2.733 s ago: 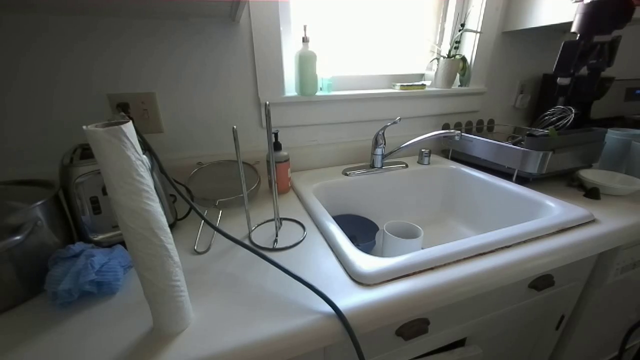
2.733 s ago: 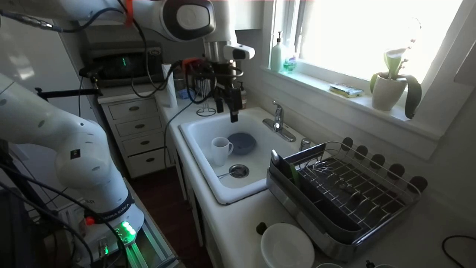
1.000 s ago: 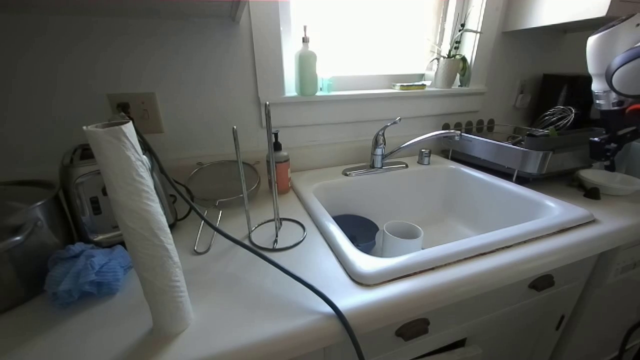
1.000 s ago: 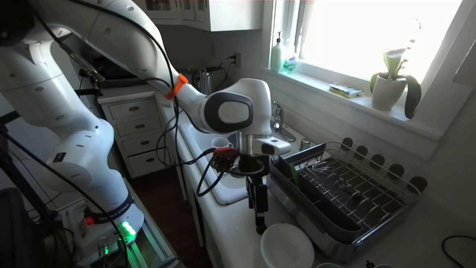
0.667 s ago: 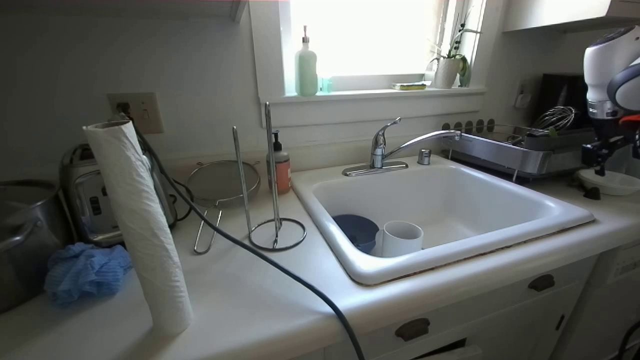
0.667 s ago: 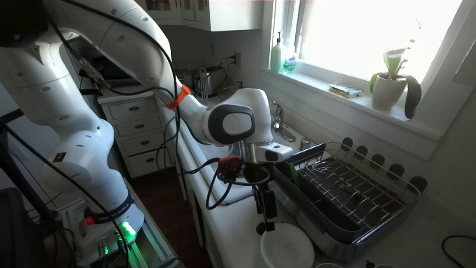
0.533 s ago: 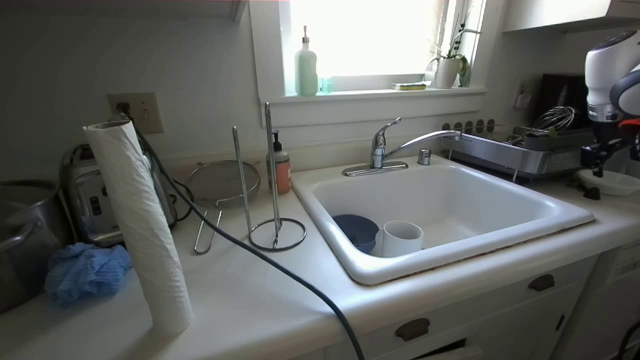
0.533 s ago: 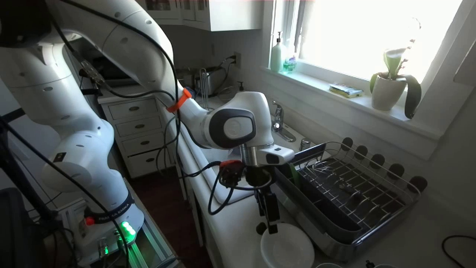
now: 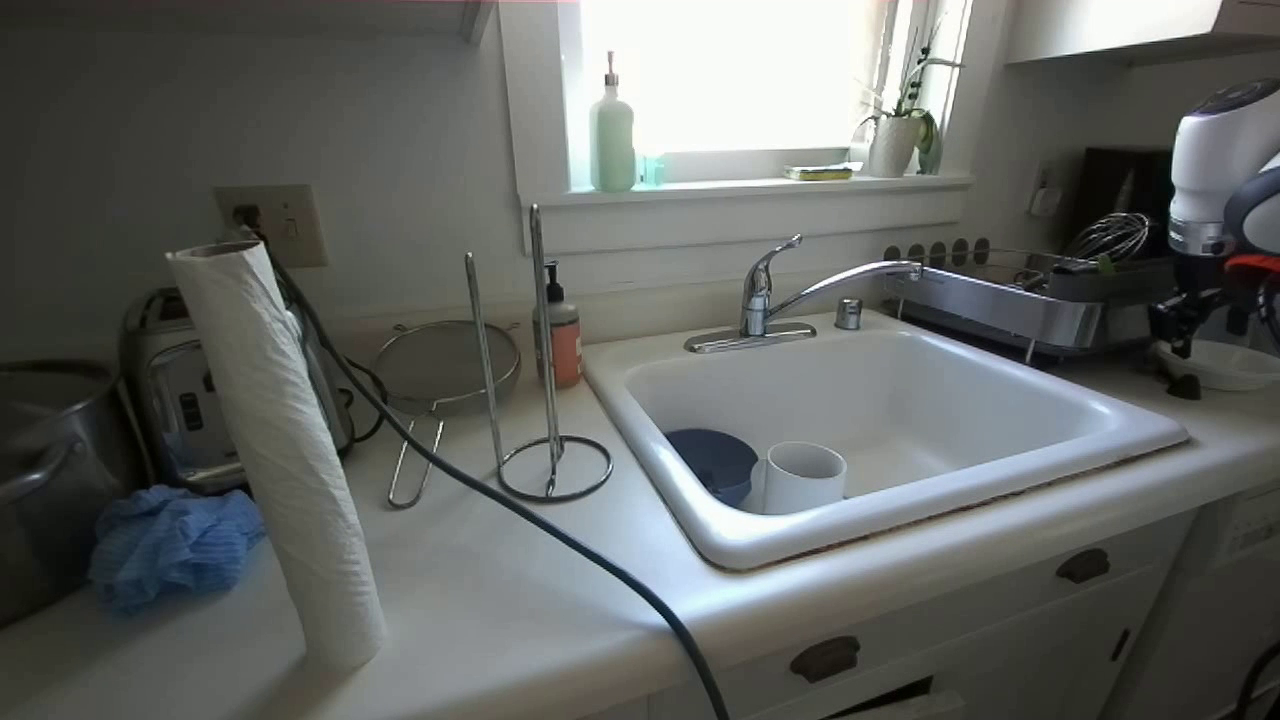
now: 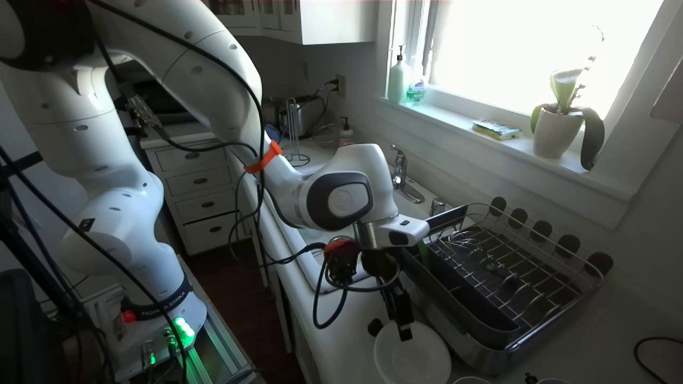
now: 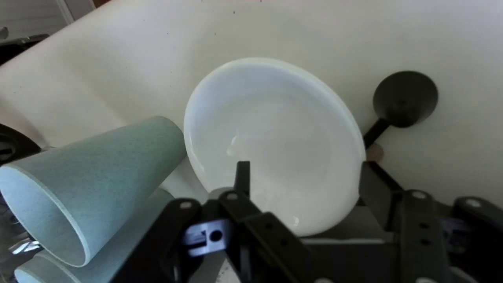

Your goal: Pick up the white stacked bowls from the kitchen counter and put them in the sink

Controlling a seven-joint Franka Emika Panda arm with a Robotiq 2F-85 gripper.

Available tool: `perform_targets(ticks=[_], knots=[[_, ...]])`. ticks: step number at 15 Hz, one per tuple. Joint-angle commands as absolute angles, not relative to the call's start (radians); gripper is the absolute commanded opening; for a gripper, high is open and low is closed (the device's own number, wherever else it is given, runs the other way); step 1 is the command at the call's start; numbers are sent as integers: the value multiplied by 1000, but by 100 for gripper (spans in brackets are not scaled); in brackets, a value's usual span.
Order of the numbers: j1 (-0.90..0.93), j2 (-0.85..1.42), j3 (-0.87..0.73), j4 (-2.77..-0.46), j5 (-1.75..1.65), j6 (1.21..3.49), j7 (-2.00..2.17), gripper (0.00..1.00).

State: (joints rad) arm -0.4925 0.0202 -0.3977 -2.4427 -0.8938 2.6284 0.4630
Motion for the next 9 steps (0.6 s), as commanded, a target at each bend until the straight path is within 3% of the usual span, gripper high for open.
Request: perform_targets(ticks=[1, 7, 9], knots=[[-474, 74, -425, -2418, -940, 2694, 499, 67], [-457, 101, -435, -2421, -916, 2735, 471, 77], [-453, 111, -438, -2414, -918, 2730, 477, 68]])
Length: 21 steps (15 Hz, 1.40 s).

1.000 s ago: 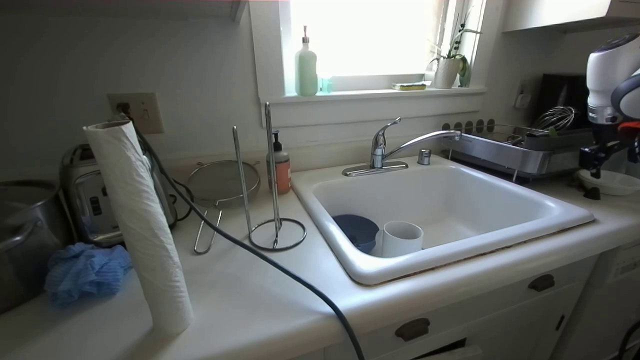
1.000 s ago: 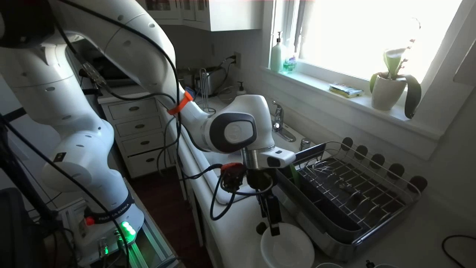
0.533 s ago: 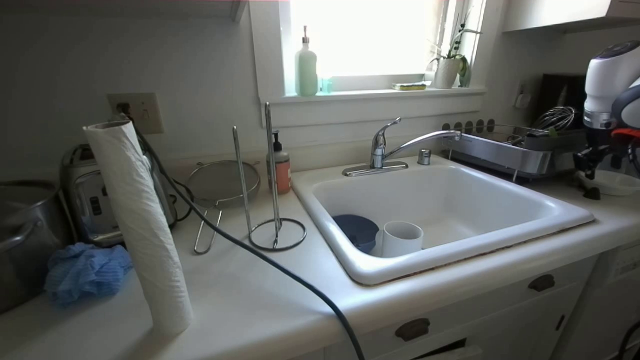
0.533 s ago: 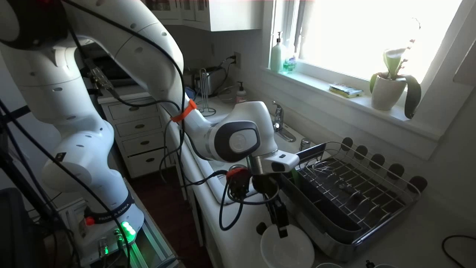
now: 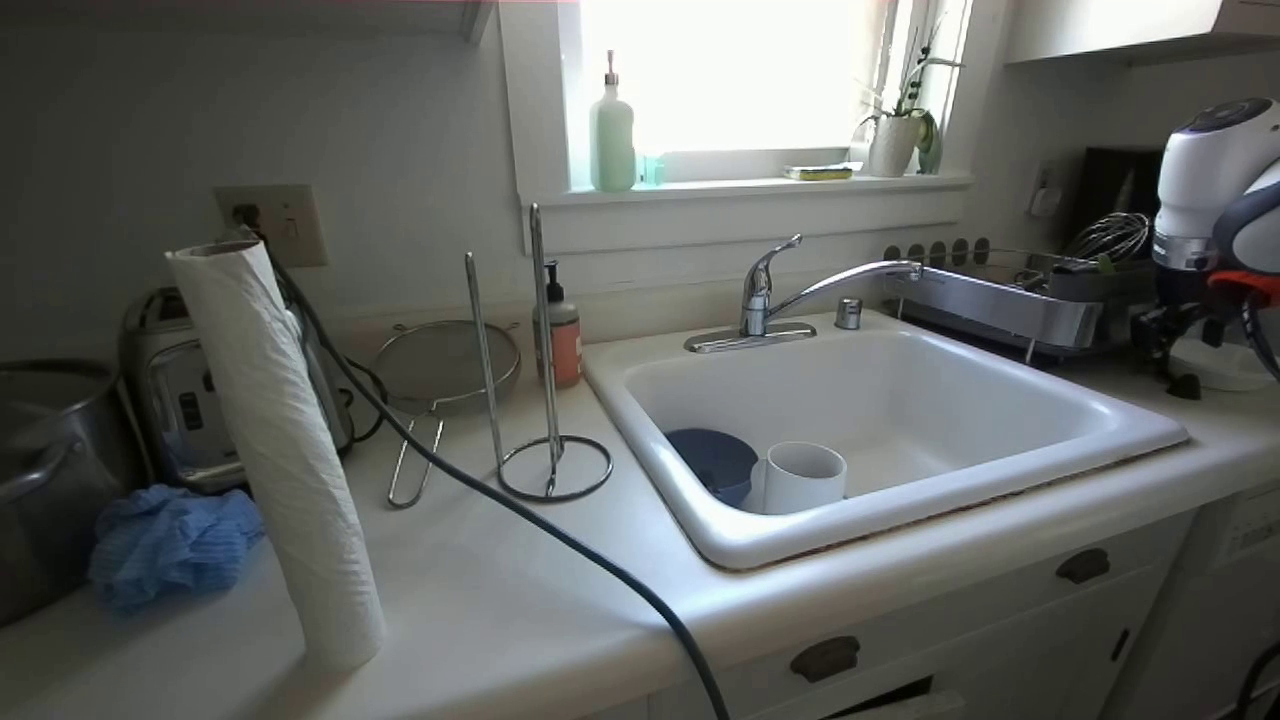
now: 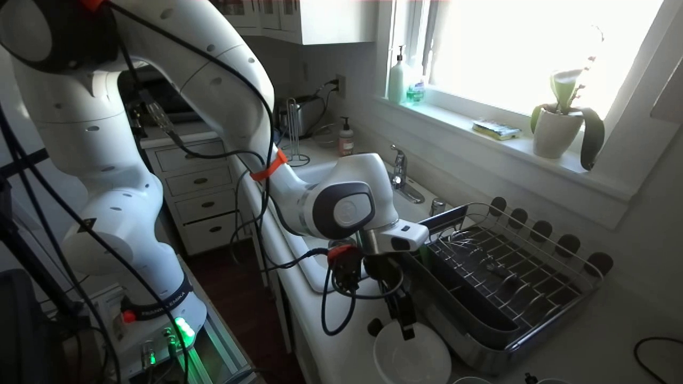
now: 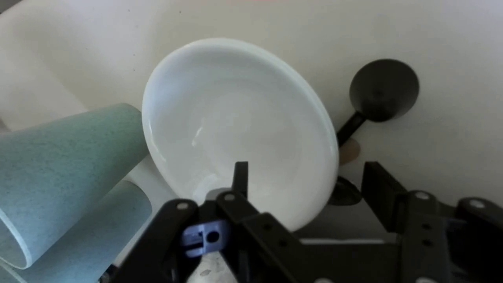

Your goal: Pick up the white stacked bowls from the kitchen counter and put them in the sink

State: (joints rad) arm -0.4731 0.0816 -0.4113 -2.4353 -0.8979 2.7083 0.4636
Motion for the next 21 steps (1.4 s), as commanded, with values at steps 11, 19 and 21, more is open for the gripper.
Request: perform_targets(ticks=[11, 19, 21], knots=[[-449, 197, -451, -2379, -842, 2731, 407, 5], [-443, 108, -462, -2415, -827, 2677, 351, 3], [-443, 74, -464, -2437, -814, 2655, 323, 3]])
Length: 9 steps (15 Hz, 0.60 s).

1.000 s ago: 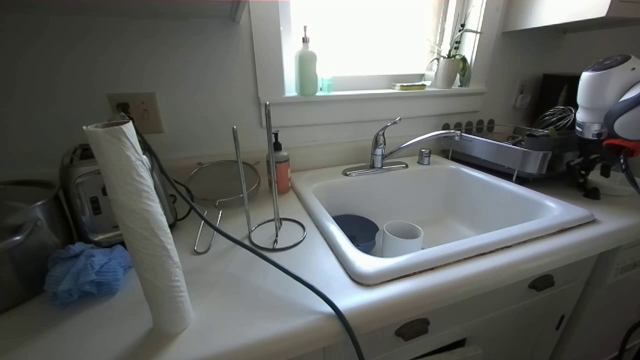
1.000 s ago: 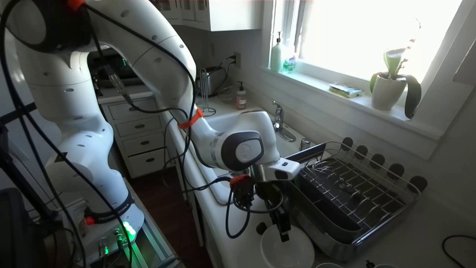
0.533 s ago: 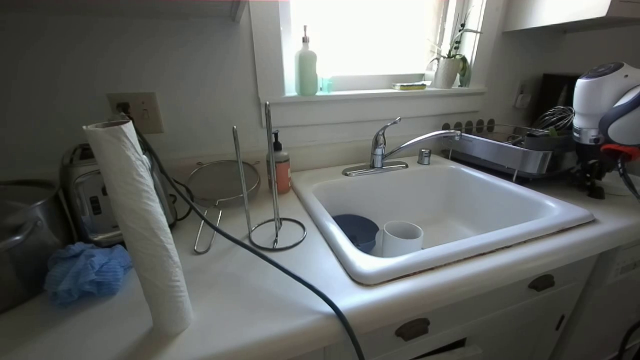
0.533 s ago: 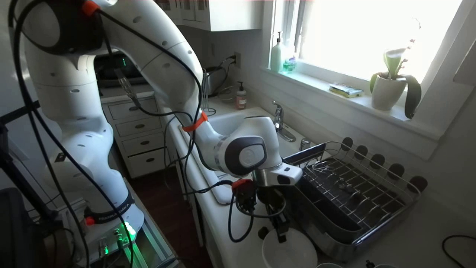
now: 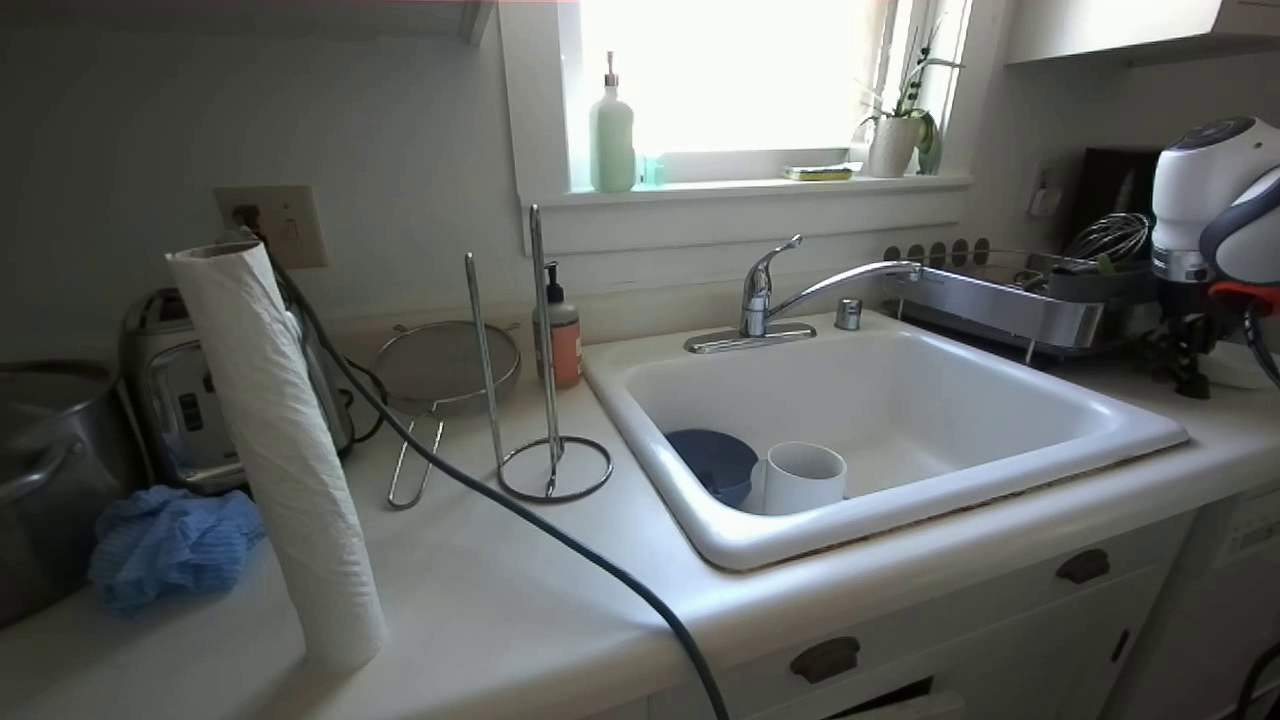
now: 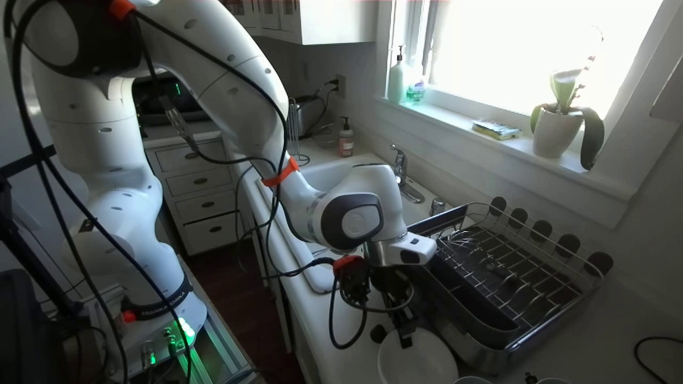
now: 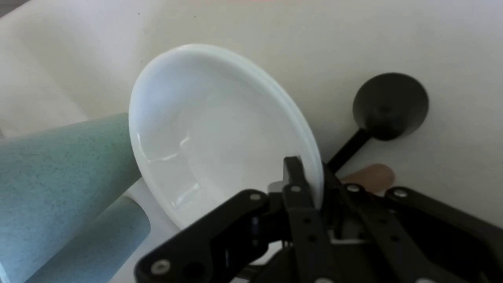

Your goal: Pick up the white stacked bowls from the kitchen counter and put them in the sink

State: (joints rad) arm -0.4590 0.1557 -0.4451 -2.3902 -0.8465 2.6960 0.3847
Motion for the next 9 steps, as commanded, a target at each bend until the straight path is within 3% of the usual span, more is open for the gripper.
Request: perform_targets(ticks=[1, 9], knots=[[-444, 52, -468, -2450, -821, 2653, 321, 3], [-483, -294, -448, -2711, -1064, 2637, 270, 3]])
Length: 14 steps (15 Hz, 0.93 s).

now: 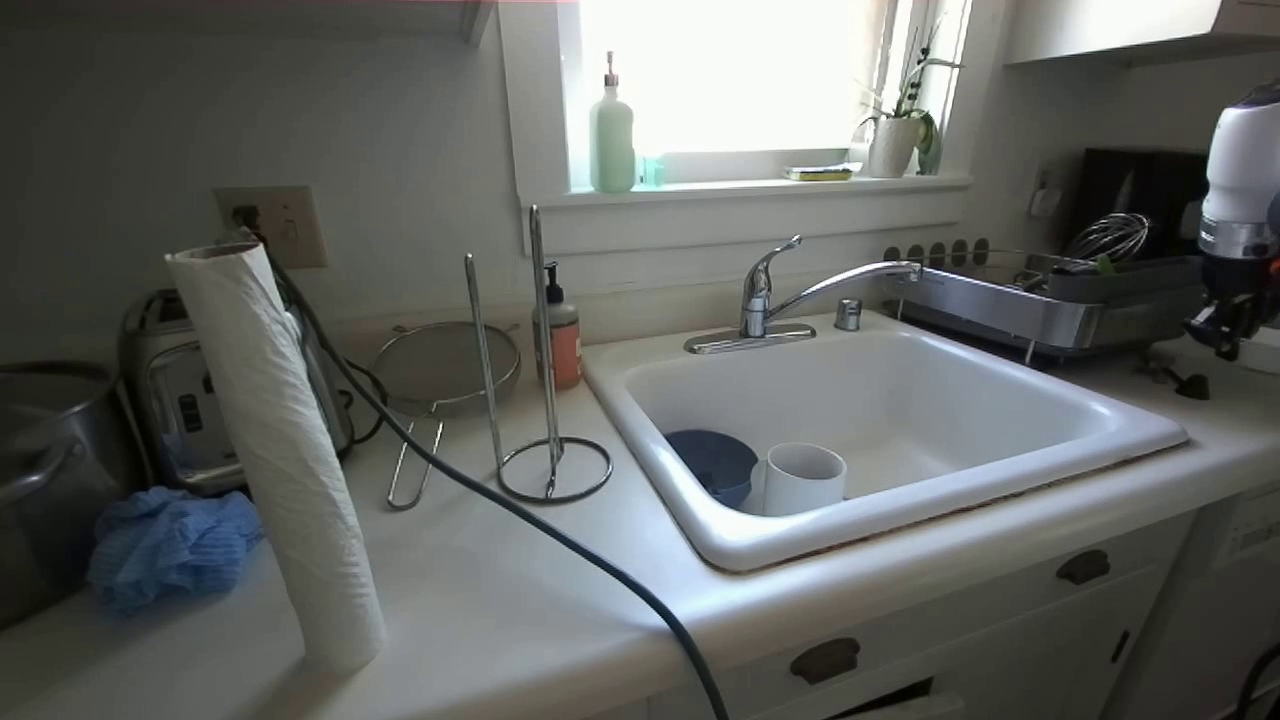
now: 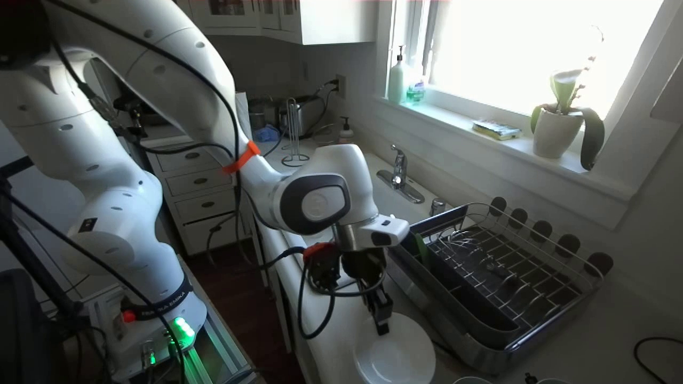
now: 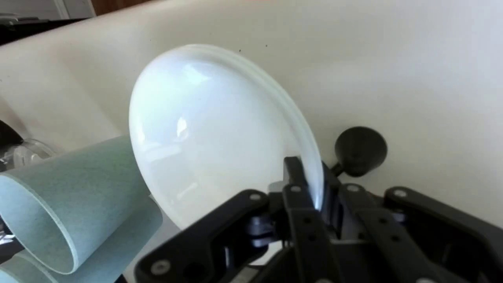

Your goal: Pick up the white stacked bowls from the kitchen counter and put them in the sink

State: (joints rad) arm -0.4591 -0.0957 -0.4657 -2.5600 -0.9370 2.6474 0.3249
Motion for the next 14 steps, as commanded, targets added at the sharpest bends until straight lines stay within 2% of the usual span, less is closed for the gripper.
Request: perform_targets(ticks=[1, 4, 5, 10, 14], knots=[[-489, -341, -433, -2752, -1108, 2635, 264, 3], [-493, -488, -371, -2871, -1212, 2619, 259, 3], [-398, -409, -415, -2772, -1192, 2625, 238, 3], [-224, -474, -407, -2773, -1178, 2584, 117, 3], [-124, -503, -385, -2774, -1175, 2389, 75, 3]])
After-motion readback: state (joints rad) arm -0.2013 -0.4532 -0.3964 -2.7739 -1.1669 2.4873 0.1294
